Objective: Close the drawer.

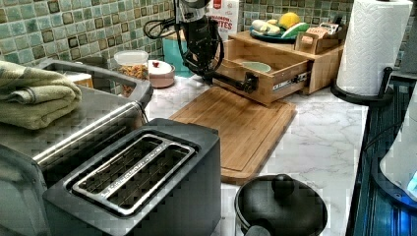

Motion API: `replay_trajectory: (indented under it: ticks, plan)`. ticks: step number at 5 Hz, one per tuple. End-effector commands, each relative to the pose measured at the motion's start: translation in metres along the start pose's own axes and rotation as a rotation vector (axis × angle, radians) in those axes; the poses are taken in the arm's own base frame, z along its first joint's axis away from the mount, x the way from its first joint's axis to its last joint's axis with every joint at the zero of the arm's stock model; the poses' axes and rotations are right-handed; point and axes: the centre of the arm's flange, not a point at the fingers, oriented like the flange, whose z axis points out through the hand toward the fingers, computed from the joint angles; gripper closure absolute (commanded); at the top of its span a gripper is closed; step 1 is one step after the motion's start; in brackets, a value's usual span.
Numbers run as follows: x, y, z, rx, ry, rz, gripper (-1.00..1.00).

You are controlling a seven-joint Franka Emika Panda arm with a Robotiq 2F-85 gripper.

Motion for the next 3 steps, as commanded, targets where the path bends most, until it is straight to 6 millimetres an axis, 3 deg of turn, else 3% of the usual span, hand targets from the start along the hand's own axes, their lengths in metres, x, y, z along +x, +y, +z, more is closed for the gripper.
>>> replay_trajectory:
  ticks: [1,3]
  plan:
    - [0.017,0.193,-0.009,0.025,0.049,0.083,1.00]
    - [0.004,0.292,0.002,0.020,0.080,0.051,1.00]
